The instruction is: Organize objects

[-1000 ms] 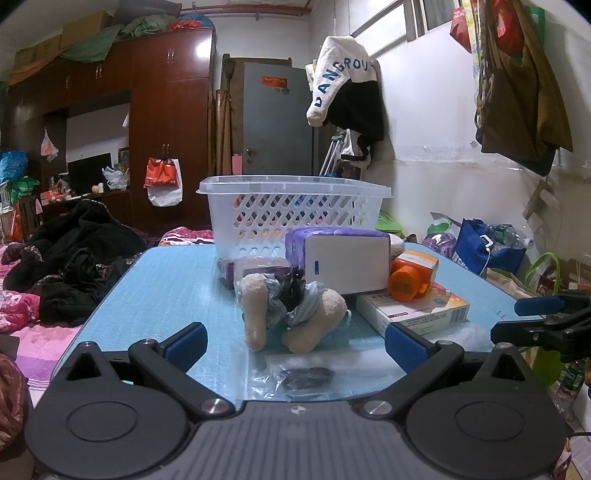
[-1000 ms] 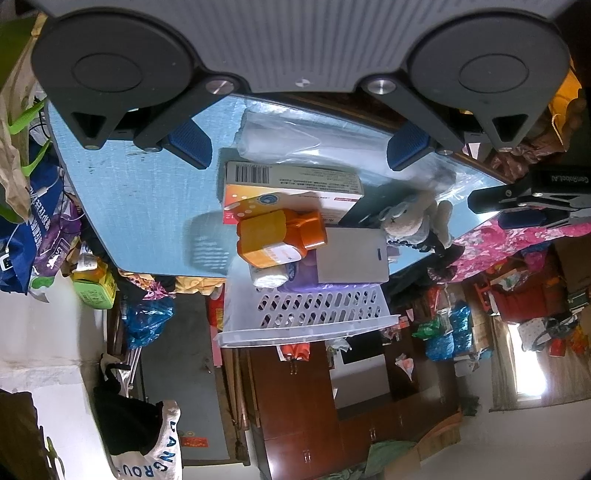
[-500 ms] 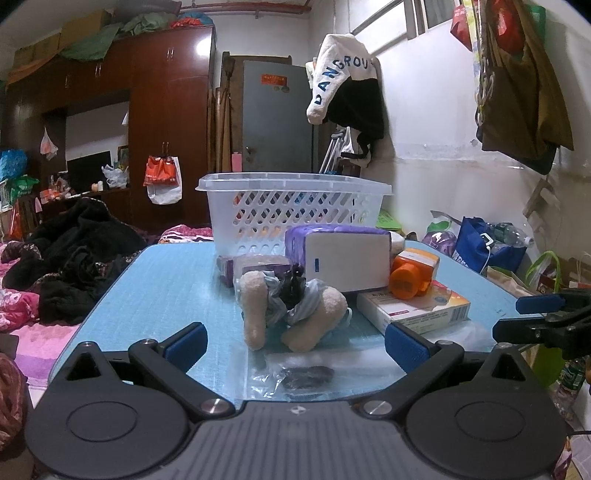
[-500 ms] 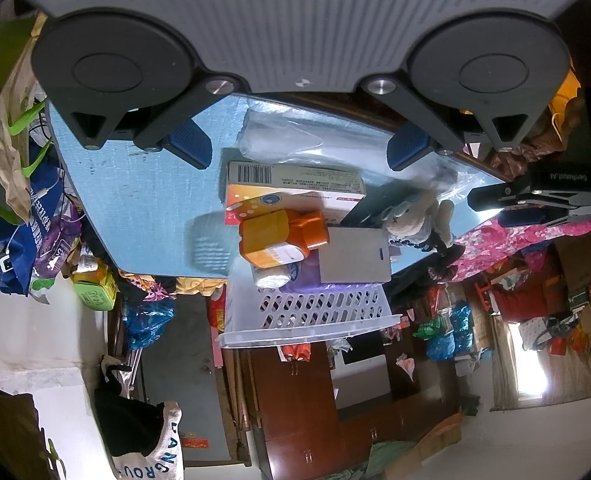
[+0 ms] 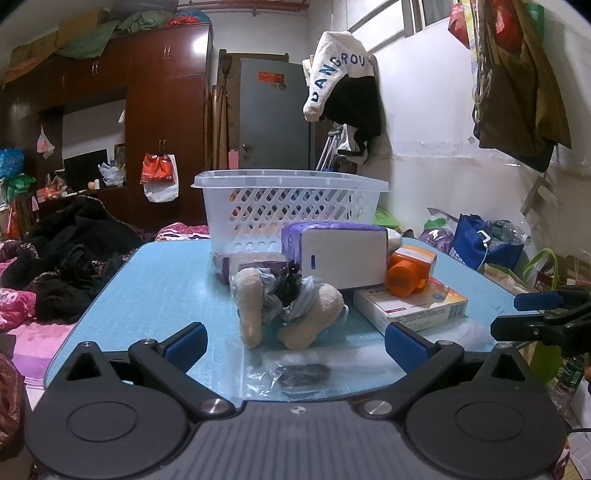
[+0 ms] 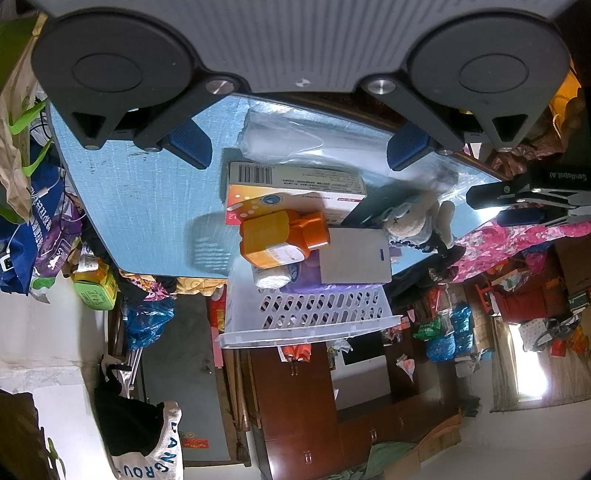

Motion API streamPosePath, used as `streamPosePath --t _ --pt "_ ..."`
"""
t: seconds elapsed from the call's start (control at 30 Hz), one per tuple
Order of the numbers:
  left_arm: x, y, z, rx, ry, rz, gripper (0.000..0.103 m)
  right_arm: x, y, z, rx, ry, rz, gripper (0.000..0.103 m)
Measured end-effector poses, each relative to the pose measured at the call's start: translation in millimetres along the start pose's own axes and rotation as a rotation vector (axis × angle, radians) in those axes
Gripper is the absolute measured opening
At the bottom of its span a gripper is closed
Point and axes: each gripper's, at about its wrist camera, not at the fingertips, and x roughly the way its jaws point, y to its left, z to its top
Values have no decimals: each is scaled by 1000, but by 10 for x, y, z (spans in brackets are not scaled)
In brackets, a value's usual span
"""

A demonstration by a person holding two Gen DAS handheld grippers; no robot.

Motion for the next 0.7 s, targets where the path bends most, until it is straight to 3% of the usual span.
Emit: streamPosePath --t 0.7 --pt "0 -4 1 1 0 -1 103 -16 -24 13 5 -5 -10 103"
